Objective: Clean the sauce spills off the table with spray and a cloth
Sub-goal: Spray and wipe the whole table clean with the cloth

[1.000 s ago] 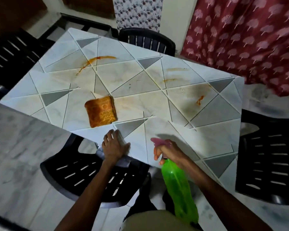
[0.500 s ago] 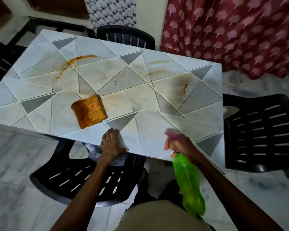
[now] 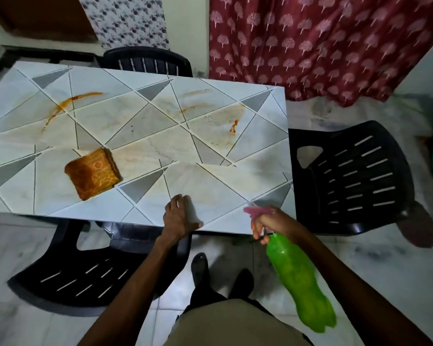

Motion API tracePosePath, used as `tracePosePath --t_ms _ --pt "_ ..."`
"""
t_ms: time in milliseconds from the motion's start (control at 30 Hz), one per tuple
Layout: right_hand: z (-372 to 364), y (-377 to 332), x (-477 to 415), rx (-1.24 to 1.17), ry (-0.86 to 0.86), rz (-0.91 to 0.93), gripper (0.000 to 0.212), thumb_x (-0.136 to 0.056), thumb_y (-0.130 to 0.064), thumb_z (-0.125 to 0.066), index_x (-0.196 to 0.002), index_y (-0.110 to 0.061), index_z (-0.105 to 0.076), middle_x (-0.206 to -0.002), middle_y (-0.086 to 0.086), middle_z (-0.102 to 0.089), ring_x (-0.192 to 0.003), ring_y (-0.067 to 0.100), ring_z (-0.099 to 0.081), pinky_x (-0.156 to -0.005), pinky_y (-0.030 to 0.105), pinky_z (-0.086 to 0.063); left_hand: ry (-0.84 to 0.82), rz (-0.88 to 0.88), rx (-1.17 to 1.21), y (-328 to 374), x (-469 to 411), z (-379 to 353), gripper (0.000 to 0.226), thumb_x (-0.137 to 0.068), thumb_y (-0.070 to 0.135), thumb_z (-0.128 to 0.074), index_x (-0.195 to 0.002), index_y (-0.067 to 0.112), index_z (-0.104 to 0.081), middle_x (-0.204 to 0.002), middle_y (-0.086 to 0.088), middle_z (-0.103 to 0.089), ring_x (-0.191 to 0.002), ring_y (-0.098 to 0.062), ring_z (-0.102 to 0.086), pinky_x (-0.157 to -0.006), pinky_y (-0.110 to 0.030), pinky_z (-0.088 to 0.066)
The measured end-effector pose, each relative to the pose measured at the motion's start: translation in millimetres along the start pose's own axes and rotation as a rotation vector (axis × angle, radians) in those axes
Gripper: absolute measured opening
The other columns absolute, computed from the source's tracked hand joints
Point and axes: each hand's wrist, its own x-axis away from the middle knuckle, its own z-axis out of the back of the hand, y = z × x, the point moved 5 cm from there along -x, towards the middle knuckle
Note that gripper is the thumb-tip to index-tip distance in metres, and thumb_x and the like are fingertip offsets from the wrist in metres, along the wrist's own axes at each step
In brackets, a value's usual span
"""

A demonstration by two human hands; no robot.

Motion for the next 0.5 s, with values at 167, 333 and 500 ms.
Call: tracePosePath --t_ms 167,333,500 --pt "60.1 -13.7 13.3 -0.164 0.182 0.081 0.041 -0.085 0.012 -0.045 -0.102 -0.017 -0.068 -0.073 0.011 -0.059 -0.057 0.017 -0.064 -0.046 0.026 -0.044 -0.023 -0.024 0.000 29.5 10.5 -19.4 0.102 -0.063 0.049 -0.085 -0.145 0.020 -0.033 -0.155 -0.006 -0.023 -0.139 -0.034 -0.027 -0.106 -0.049 -0.038" --pt "102.2 9.2 30.7 -0.384 0.327 0.112 0.043 -0.070 -0.004 -0.050 -0.109 -0.015 -0.065 -0.077 0.013 -0.061 -0.051 0.018 -0.061 -0.047 0.026 -0.045 -0.019 -0.046 0.016 58.8 13.5 -36.8 0.092 -0.068 0.047 -0.083 -0.143 0.022 -0.036 -0.155 -0.005 -0.023 -0.140 -0.033 -0.024 -0.107 -0.050 -0.036" --pt "110.9 57.2 47.7 -0.244 0.254 0.086 0.057 -0.070 0.008 -0.047 -0.120 -0.012 -0.066 -0.071 0.017 -0.058 -0.042 0.017 -0.054 -0.044 0.027 -0.046 -0.013 -0.087 -0.048 86.4 14.9 -54.3 0.091 -0.070 0.051 -0.080 -0.143 0.020 -0.036 -0.155 -0.006 -0.023 -0.140 -0.031 -0.023 -0.107 -0.049 -0.034"
